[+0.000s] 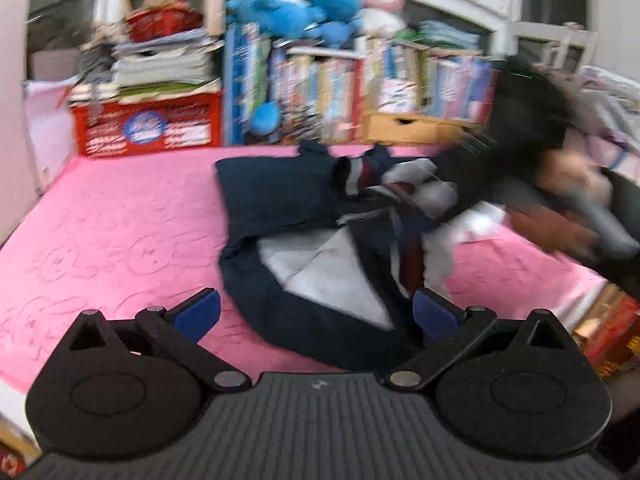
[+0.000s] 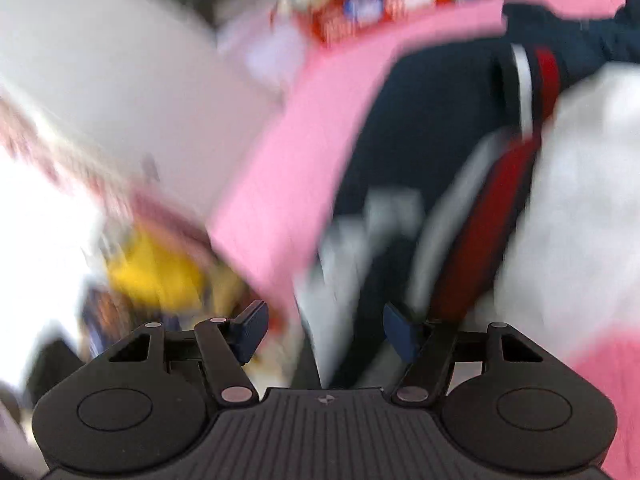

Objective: Fold clothes

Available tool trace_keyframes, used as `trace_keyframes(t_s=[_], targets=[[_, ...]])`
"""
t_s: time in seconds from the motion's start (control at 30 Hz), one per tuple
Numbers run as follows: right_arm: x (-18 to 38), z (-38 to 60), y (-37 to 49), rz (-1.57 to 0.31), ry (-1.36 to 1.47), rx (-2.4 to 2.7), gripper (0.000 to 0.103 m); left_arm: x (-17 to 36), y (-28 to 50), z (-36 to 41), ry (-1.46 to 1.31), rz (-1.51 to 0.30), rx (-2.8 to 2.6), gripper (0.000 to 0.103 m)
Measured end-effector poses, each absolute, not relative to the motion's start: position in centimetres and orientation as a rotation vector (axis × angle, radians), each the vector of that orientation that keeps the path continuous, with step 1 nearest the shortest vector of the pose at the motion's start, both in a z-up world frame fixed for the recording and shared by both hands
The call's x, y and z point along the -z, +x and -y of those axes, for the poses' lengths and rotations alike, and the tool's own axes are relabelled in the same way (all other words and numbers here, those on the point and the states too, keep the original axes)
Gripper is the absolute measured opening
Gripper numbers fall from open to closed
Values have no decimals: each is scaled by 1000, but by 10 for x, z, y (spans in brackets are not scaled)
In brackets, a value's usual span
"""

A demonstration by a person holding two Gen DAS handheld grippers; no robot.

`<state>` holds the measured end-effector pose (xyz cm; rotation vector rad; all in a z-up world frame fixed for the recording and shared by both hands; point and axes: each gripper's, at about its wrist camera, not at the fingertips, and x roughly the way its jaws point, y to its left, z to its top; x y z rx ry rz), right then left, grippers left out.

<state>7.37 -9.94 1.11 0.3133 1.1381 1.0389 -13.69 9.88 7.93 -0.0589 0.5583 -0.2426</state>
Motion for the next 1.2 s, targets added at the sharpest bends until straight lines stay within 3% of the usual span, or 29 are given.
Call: trace_keyframes(t_s=[0.27, 0.37, 0.47, 0.57, 0.6, 0.67, 0.77, 0.97, 1.03, 1.1, 1.17, 1.2], targets=[[9, 93, 116, -1103, 459, -1001, 64, -35, -113, -44, -106, -717, 498, 103], [9, 102, 117, -1059, 472, -1035, 65, -24, -101, -29, -100, -740, 519, 99], [-6, 120, 116, -930, 456, -1077, 72, -17, -88, -19, -59, -751, 471, 93], [-38, 151, 101, -665, 282, -1025, 82, -10, -78, -18, -72, -776, 444, 76], [-49, 160, 97, -563, 196, -989, 88, -10, -75, -19, -78, -792, 434, 52], [-60, 167, 98, -401, -8, -893, 94, -13, -68, -35, -138, -828, 436, 24], [-55, 160, 118, -309, -302, -762, 92, -23, -60, -61, -229, -853, 450, 15], [-11, 102, 143, -443, -568, -930, 88, -55, -68, -95, -243, -752, 448, 9], [9, 77, 143, -524, -606, -968, 68, -66, -68, -100, -247, -720, 431, 9], [21, 65, 137, -570, -632, -931, 32, -75, -66, -108, -256, -691, 415, 9], [15, 76, 126, -525, -594, -891, 18, -84, -61, -119, -246, -666, 392, 9], [4, 87, 122, -500, -538, -872, 17, -92, -58, -124, -230, -651, 376, 9]])
